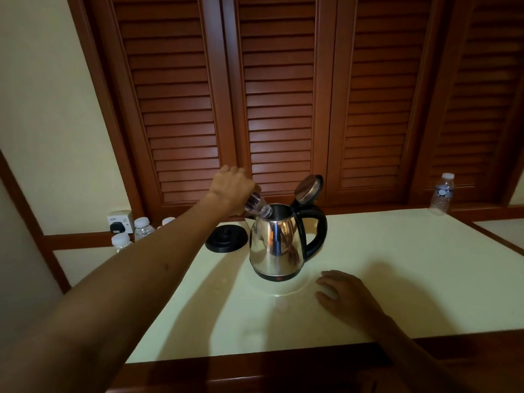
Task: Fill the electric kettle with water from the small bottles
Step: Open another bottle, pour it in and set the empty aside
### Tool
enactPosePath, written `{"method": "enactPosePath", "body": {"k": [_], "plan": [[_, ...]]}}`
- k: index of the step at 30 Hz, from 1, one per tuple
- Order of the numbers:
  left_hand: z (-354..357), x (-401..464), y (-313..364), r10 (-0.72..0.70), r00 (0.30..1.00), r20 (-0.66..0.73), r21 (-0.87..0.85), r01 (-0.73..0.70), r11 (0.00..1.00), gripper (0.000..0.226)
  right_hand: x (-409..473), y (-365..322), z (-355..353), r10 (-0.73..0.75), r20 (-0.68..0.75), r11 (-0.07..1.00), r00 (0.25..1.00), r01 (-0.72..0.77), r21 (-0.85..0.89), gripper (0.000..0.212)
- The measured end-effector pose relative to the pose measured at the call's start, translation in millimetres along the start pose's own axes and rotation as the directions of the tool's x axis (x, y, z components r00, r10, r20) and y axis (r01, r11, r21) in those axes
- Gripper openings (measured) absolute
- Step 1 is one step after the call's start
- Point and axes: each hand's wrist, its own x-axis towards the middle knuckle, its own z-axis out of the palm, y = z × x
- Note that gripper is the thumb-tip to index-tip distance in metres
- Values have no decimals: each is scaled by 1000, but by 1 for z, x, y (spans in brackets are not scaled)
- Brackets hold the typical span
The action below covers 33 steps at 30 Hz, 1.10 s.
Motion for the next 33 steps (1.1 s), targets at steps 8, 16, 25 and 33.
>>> {"method": "enactPosePath", "body": {"k": [8, 16, 25, 33], "plan": [[62, -26, -8, -207, 973, 104, -682, 221, 697, 68, 0, -8, -6, -8, 26, 989, 1000, 12, -145, 48], [111, -93, 34, -325, 925, 198, -977, 213, 13, 70, 18, -47, -24, 139, 316, 971, 938, -65, -232, 49], [146, -137, 67, -178, 947, 268, -915, 193, -355, 59, 25, -107, -24, -74, 509, 995, 857, 28, 99, 43], [153, -142, 81, -269, 939, 213, -963, 156, -219, 73, 35, -140, -34, -30, 474, 958, 880, -109, 264, 22]]}}
